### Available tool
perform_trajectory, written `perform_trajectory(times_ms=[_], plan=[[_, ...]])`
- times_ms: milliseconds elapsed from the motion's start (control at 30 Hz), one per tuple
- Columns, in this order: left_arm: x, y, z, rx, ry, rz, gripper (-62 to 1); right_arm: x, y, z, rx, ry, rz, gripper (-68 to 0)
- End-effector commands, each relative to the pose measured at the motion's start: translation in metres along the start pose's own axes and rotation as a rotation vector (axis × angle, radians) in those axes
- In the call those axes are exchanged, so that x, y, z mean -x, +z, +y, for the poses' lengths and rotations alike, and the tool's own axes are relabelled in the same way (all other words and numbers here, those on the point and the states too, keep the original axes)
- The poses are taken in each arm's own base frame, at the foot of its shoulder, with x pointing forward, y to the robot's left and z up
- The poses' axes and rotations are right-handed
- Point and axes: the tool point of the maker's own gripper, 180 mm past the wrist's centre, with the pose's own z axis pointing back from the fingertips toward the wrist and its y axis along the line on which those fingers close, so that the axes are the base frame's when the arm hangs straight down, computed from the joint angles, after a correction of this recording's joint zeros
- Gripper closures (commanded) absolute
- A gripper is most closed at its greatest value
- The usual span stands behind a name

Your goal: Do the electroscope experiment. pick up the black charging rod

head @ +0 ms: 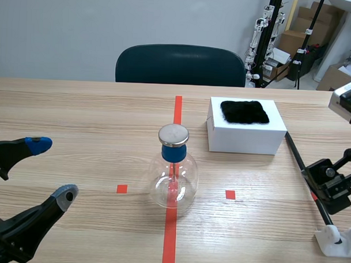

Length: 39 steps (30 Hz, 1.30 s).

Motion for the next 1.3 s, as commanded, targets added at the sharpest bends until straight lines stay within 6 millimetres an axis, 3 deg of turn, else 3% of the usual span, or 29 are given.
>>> perform_trajectory(times_ms=[0,200,467,733,933,1267], plan=[[-0.007,-0.002,0.005,-0.003,-0.015,-0.032,-62.3,-0.006,-0.003,-0.008,0.005,-0.026,-0.004,-65.7],[-0.004,0.0,0.008,0.01,-0.013,-0.055,-62.3,0.008,-0.023,-0.017,-0.001,-0.137,0.097,-65.7],[-0.003,0.008,0.01,0.043,-0.015,-0.081,-62.3,0.024,-0.045,-0.007,-0.043,-0.204,0.176,-65.7],[0.001,0.01,0.003,0.095,0.002,-0.092,-62.3,0.022,-0.041,-0.017,-0.039,-0.211,0.298,-65.7],[0.006,0.009,-0.004,0.151,0.006,-0.09,-62.3,0.027,-0.055,-0.018,-0.035,-0.319,0.334,-65.7],[0.018,0.01,-0.001,0.152,0.006,-0.068,-62.3,0.013,-0.067,-0.022,-0.014,-0.379,0.32,-65.7]])
